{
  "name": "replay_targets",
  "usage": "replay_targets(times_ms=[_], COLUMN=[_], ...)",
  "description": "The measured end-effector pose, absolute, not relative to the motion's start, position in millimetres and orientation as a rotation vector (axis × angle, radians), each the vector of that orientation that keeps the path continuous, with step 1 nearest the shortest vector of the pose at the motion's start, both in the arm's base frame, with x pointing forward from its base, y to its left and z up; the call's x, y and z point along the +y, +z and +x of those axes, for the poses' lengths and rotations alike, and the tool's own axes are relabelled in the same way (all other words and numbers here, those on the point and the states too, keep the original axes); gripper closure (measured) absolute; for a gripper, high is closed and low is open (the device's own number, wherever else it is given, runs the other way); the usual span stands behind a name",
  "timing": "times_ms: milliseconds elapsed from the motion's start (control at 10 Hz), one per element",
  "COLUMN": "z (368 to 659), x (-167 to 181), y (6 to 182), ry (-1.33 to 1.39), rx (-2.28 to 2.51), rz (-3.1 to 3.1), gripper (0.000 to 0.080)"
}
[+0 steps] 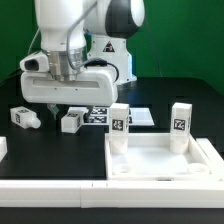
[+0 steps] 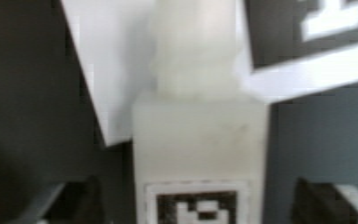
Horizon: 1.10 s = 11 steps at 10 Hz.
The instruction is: Assemble square table
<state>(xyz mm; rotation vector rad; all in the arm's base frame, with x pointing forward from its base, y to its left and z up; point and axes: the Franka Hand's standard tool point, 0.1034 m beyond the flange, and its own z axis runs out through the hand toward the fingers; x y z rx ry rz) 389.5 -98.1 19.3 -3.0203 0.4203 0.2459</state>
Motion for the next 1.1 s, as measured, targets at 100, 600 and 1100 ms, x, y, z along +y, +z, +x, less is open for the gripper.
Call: replay_targets(times_ms=[100, 600, 1100], z=[405, 411, 430], x=[-104, -95, -108], y=[32.4, 40.7, 37.0], ry=[0.262, 0.722, 0.942], rx=[0.434, 0.406, 0.475], rz=[-2.993, -2.784, -2.675], gripper=[0.0172, 0.0151, 0.0151])
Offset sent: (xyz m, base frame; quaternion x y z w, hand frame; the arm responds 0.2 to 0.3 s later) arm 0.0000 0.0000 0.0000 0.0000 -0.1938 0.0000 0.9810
